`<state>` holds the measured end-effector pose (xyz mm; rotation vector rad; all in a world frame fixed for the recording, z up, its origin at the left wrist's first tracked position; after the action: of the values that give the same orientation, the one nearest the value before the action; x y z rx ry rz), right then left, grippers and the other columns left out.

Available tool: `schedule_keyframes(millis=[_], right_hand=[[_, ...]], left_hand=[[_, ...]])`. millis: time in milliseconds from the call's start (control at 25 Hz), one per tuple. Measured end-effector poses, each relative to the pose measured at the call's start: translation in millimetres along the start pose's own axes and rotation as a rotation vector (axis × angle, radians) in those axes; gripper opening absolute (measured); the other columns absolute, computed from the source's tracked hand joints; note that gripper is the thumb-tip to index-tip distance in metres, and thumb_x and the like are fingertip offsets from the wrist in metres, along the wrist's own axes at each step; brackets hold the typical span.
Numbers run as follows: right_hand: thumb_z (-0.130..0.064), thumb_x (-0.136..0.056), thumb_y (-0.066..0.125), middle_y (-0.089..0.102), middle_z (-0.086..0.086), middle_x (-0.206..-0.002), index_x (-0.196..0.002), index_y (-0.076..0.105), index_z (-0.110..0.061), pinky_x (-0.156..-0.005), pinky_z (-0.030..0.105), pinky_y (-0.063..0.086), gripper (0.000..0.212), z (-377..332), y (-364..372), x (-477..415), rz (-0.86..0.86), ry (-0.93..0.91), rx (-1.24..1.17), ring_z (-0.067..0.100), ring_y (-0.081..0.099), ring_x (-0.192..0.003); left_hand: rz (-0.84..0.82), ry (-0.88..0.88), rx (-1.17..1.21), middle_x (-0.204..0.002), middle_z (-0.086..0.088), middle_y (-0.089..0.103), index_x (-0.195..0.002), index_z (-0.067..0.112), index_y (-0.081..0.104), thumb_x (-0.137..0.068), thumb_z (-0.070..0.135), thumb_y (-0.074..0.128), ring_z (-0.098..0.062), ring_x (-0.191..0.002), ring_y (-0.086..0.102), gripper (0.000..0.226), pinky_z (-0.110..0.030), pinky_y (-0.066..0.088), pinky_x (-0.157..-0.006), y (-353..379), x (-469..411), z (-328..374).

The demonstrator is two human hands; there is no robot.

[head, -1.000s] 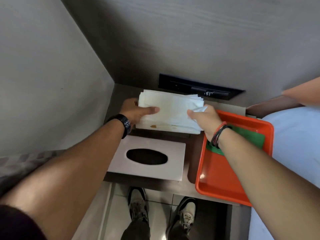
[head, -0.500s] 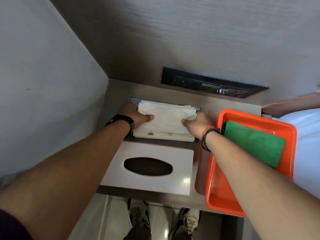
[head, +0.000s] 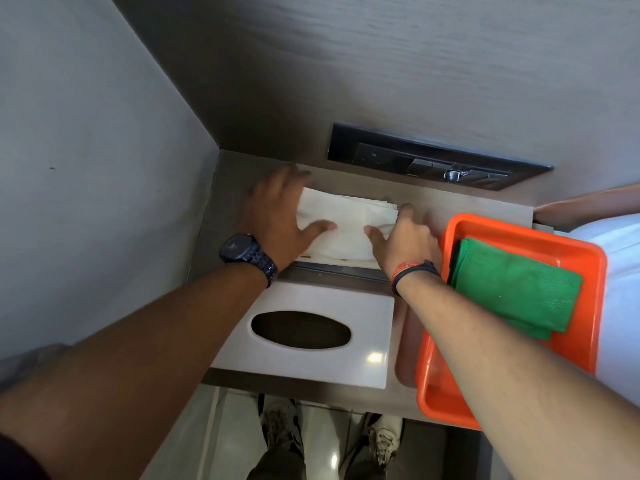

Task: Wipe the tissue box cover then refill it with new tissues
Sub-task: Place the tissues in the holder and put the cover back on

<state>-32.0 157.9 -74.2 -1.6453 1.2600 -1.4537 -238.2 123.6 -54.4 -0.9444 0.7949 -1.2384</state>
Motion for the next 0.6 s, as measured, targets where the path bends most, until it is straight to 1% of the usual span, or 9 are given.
schedule_keyframes(millis=[80,120,160,200,280,320,400,520,600], right_hand=[[-0.049,-0.087,0.057,0.067,0.021,-0.103,-0.117,0.04,-0.011,-0.071,0.041,0.049,0.051,0,0,0,0.016,-0.016,0.048,0.044,0.064,-0.093],[-0.05,-0.087,0.056,0.067,0.02,-0.103,-0.116,0.04,-0.012,-0.069,0.041,0.048,0.051,-2,0,1,0.024,-0.032,0.078,0.043,0.064,-0.092],[-0.049,-0.087,0.057,0.065,0.019,-0.105,-0.116,0.04,-0.012,-0.067,0.042,0.048,0.051,-4,-1,2,0.046,-0.059,0.107,0.043,0.064,-0.09],[-0.048,-0.086,0.059,0.061,0.018,-0.107,-0.116,0.041,-0.012,-0.066,0.042,0.047,0.05,-7,-4,3,0.089,-0.104,0.141,0.042,0.063,-0.089],[-0.041,-0.084,0.063,0.054,0.016,-0.111,-0.119,0.045,-0.014,-0.07,0.043,0.046,0.049,-19,-6,6,0.194,-0.255,0.251,0.04,0.057,-0.094],[-0.036,-0.085,0.063,0.053,0.015,-0.114,-0.123,0.047,-0.016,-0.074,0.044,0.044,0.046,-25,-3,7,0.211,-0.336,0.31,0.038,0.054,-0.098],[-0.029,-0.091,0.055,0.052,0.013,-0.125,-0.128,0.049,-0.02,-0.082,0.044,0.04,0.038,-32,8,6,0.149,-0.437,0.371,0.036,0.049,-0.106],[-0.025,-0.096,0.047,0.051,0.011,-0.131,-0.13,0.049,-0.023,-0.084,0.043,0.037,0.034,-30,17,3,0.116,-0.424,0.414,0.035,0.047,-0.11],[-0.021,-0.094,0.051,0.052,0.012,-0.13,-0.128,0.05,-0.021,-0.084,0.043,0.037,0.034,-33,14,5,0.165,-0.447,0.459,0.034,0.047,-0.112]], left_hand=[[-0.109,0.347,-0.127,-0.134,-0.016,0.052,-0.128,0.015,0.056,-0.073,0.051,0.072,-0.039,-0.122,0.047,0.068,-0.056,0.04,-0.098,11,7,26],[-0.184,0.43,-0.192,-0.139,-0.016,0.049,-0.132,0.015,0.052,-0.077,0.047,0.07,-0.038,-0.127,0.043,0.066,-0.055,0.035,-0.102,18,11,30],[-0.271,0.441,-0.248,-0.146,-0.014,0.041,-0.139,0.016,0.045,-0.083,0.044,0.066,-0.037,-0.133,0.036,0.066,-0.051,0.028,-0.107,28,12,26],[-0.346,0.408,-0.284,-0.152,-0.01,0.032,-0.145,0.018,0.034,-0.087,0.043,0.059,-0.033,-0.138,0.028,0.068,-0.047,0.021,-0.111,37,13,19],[-0.438,0.33,-0.307,-0.158,-0.005,0.017,-0.15,0.019,0.016,-0.093,0.044,0.05,-0.028,-0.143,0.017,0.071,-0.041,0.014,-0.114,49,12,8],[-0.443,0.321,-0.308,-0.158,-0.005,0.017,-0.15,0.018,0.015,-0.093,0.043,0.05,-0.028,-0.142,0.018,0.072,-0.04,0.015,-0.114,51,12,8],[-0.416,0.334,-0.297,-0.154,-0.007,0.026,-0.149,0.014,0.02,-0.09,0.041,0.056,-0.029,-0.138,0.026,0.074,-0.042,0.022,-0.111,49,11,11],[-0.426,0.324,-0.333,-0.154,-0.007,0.027,-0.149,0.013,0.02,-0.091,0.042,0.054,-0.028,-0.139,0.025,0.073,-0.041,0.02,-0.111,55,12,7],[-0.437,0.322,-0.361,-0.156,-0.007,0.022,-0.15,0.014,0.015,-0.093,0.043,0.049,-0.028,-0.141,0.02,0.072,-0.04,0.015,-0.113,58,12,6]])
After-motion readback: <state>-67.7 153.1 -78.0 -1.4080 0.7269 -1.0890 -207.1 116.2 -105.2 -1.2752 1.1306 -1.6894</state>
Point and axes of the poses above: each hand's wrist, its own x-axis away from the middle knuckle, its own y-axis out of the palm, z = x × y, the point moved 8 cm from there along -x, towards the middle knuckle
